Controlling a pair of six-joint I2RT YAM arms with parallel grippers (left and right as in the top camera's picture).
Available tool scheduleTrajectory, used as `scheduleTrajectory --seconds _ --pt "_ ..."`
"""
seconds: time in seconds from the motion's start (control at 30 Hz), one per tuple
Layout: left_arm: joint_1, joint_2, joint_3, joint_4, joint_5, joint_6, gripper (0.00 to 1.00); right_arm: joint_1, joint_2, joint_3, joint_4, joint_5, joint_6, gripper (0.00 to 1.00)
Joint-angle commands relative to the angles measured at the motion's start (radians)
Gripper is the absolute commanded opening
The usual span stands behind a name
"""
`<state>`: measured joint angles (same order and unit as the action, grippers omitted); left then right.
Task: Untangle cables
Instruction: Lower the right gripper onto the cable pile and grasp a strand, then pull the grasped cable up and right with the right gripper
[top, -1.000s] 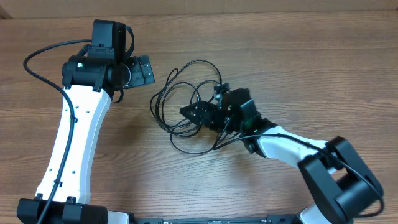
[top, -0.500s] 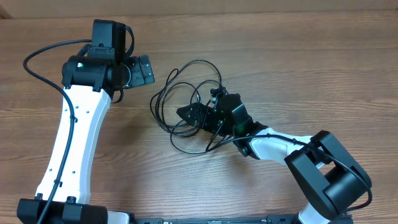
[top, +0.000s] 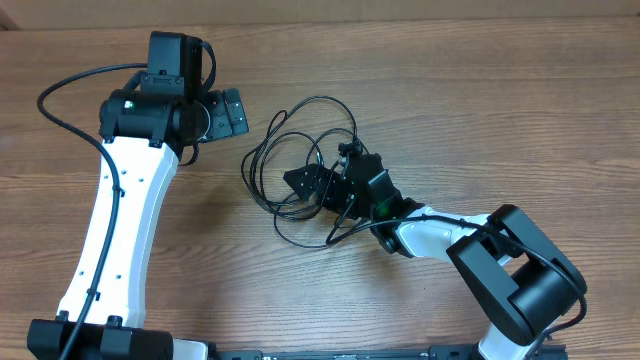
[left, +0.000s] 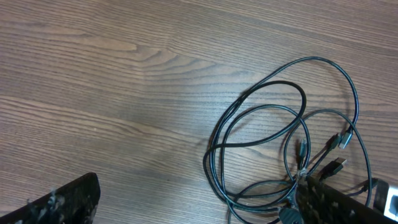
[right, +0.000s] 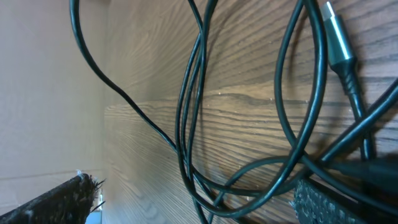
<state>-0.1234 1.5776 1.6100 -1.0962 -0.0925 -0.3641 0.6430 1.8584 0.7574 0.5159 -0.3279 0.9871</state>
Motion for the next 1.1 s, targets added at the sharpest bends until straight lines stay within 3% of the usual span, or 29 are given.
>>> scheduleTrajectory --seconds 0.0,0.67,0.77,0.8,0.83,0.9,1.07 --pt "0.0 0.005 0.006 0.001 0.008 0.013 1.0 0.019 0.007 0.017 0.022 0.025 0.009 1.0" --pt "0.0 0.005 0.006 0.001 0.008 0.012 1.0 0.1 0.1 0.019 0.18 0.085 0.084 0.99" --pt "0.0 0.005 0.006 0.001 0.008 0.012 1.0 0.113 0.1 0.023 0.18 0.114 0.084 0.81" --pt "0.0 0.005 0.006 0.001 0.008 0.013 1.0 0.118 0.1 0.023 0.181 0.125 0.084 0.65" --pt "0.0 0.005 0.006 0.001 0.008 0.013 1.0 0.122 0.1 0.024 0.182 0.135 0.084 0.55" --pt "0.0 0.005 0.006 0.001 0.008 0.013 0.99 0.131 0.1 0.024 0.181 0.158 0.083 0.07" --pt "0.0 0.005 0.006 0.001 0.008 0.012 1.0 0.129 0.1 0.024 0.167 0.162 0.083 0.04"
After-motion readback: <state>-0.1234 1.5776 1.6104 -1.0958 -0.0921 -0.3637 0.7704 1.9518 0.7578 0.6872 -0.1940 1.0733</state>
